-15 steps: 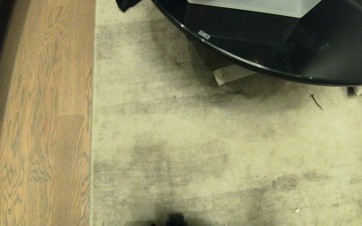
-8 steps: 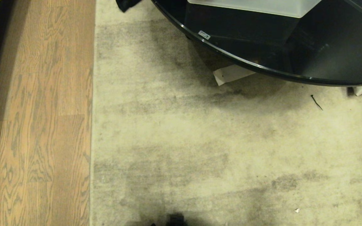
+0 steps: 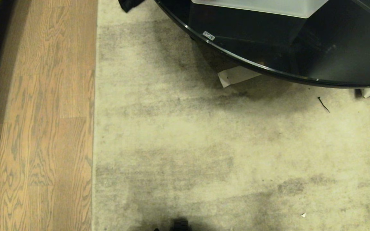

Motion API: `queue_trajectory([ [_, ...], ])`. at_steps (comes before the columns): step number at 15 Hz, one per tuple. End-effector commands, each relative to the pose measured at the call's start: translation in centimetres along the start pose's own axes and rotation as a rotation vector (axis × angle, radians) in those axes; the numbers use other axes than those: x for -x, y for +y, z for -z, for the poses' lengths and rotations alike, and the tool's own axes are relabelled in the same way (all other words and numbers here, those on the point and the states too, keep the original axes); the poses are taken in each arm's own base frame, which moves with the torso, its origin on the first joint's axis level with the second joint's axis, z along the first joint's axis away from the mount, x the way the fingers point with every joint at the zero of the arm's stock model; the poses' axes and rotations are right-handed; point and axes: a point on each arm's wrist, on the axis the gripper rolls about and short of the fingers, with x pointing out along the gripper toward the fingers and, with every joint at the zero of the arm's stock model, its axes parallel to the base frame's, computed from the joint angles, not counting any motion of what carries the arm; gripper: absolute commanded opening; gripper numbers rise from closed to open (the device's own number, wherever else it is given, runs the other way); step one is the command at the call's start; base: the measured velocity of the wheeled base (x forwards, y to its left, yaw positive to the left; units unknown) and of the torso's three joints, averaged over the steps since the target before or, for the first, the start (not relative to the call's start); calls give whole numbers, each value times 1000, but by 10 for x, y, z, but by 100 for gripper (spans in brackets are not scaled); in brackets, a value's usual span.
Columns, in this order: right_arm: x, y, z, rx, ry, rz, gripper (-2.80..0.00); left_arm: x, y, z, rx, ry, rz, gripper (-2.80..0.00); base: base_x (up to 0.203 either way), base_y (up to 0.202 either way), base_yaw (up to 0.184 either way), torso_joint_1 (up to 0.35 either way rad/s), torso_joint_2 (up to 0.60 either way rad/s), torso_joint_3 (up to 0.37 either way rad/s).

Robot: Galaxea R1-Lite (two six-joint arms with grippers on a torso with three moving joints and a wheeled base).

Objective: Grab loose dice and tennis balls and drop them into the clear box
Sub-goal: Put the toys in the box

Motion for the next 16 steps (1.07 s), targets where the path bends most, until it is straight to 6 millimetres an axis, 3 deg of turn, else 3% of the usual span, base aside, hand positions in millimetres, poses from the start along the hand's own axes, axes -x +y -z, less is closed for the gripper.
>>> queue_trajectory([
  [1, 0, 0, 0, 0, 1, 0, -280, 9, 0, 24, -65, -76, 3, -280, 0, 0, 0, 0, 0, 0],
  [3, 0, 0, 0, 0, 1, 0, -280, 6, 1, 53, -101, -88, 6, -280, 0, 0, 0, 0, 0, 0],
  [4, 0, 0, 0, 0, 1, 0, -280, 4, 1, 56, -100, -109, 8, -280, 0, 0, 0, 0, 0, 0],
  [16, 0, 0, 0, 0, 1, 0, -280, 1, 0, 57, -231, -157, 26, -280, 0, 0, 0, 0, 0, 0],
])
